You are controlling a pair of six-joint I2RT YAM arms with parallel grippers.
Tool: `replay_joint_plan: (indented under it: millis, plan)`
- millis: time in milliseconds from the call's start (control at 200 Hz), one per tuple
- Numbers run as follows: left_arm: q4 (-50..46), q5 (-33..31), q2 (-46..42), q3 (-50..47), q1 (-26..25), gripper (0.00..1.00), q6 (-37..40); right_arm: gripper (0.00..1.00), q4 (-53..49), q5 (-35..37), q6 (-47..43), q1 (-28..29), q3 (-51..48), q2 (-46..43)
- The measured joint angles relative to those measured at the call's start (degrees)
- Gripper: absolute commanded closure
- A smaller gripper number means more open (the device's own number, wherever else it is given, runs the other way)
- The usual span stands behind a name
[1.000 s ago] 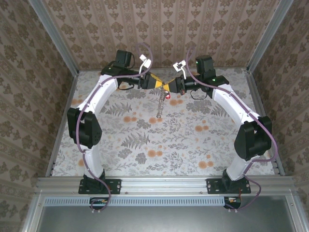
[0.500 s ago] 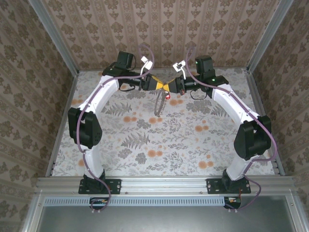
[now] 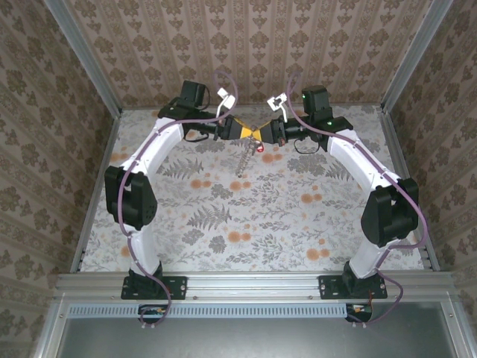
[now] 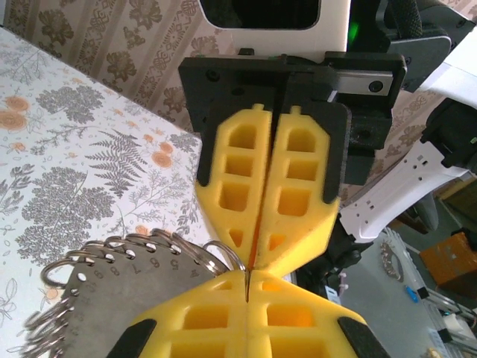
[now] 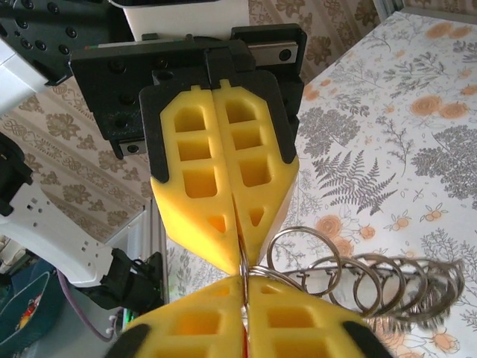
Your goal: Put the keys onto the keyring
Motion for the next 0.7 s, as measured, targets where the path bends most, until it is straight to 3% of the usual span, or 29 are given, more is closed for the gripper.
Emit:
replay_joint_plan:
  millis: [75, 205, 375, 525, 700]
  plan:
    - [2.38, -1.90, -0.63, -1.70, -0.44, 1.00, -1.70, 0.56, 3.39, 0.26, 2.25, -0.48, -2.01, -1.05]
    - [7.13, -5.66, -1.64, -5.35, -1.20, 1.00, -5.07, 0.51, 9.88, 2.16, 7.54, -2.60, -8.79, -6.21]
    - [12.48, -8.96, -4.31, -9.20, -1.36, 1.00, -8.61, 0.42, 18.58, 10.23, 14.78, -4.37, -19.50, -16.00]
    - [15.91, -10.34, -7.15, -9.62, -1.36, 1.00, -10.38, 0.40, 27.30, 17.55, 20.79, -4.04, -29.62, -22.34]
    - [20.96, -11.32, -10.62, -11.15, -1.36, 1.00, -13.25, 0.40, 33.99, 23.80, 25.31, -3.21, -36.06, -23.26]
